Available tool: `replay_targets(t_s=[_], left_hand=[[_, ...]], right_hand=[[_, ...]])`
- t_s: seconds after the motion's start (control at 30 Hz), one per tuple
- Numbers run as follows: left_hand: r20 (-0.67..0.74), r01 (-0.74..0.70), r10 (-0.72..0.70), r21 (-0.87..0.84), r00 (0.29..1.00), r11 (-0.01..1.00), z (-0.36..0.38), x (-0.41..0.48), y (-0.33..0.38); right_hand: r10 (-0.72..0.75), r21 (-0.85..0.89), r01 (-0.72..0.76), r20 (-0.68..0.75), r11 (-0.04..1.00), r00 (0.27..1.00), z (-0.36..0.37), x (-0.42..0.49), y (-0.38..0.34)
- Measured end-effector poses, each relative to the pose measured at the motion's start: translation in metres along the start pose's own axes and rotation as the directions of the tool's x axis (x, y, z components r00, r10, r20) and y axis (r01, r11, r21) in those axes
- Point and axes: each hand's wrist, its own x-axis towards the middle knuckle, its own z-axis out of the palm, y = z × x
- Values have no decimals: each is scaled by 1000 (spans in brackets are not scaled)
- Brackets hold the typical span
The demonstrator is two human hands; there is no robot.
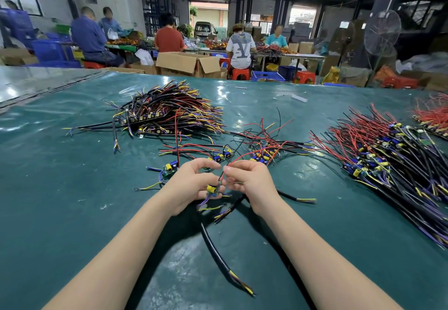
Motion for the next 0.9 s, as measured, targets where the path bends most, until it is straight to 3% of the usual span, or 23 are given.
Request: replay_targets(t_s=[0.1, 0.23, 0.47, 0.57, 0.67, 0.8, 0.9], left_hand=[[11, -22, 21, 129, 1000, 991, -1, 0, -1], [-10, -46, 50, 234, 999, 971, -1, 3, -3], [-52, -80, 109, 394, 993, 916, -4, 3, -2], [-50, -82, 112, 402, 993, 912, -6, 2, 0], [-35, -77, 97, 381, 995, 921, -9, 3, 2], [-31, -59, 74, 336, 997, 940, -4, 1, 5], [-108, -48, 76, 238, 991, 970, 0, 1, 6]], right_hand=[[-28, -142, 36, 57, 989, 998, 5, -1, 2], [-75, -329, 63, -26, 942, 997, 7, 1, 6], [-149, -411, 110, -64, 905, 987, 8, 2, 8], [-106, -300, 86, -49, 950, 993, 9, 0, 7], [-36, -89, 23, -142, 996, 989, 4, 1, 2], [33, 81, -18, -193, 997, 981, -2, 2, -1], [19, 154, 6, -163, 988, 986, 1, 2, 0]])
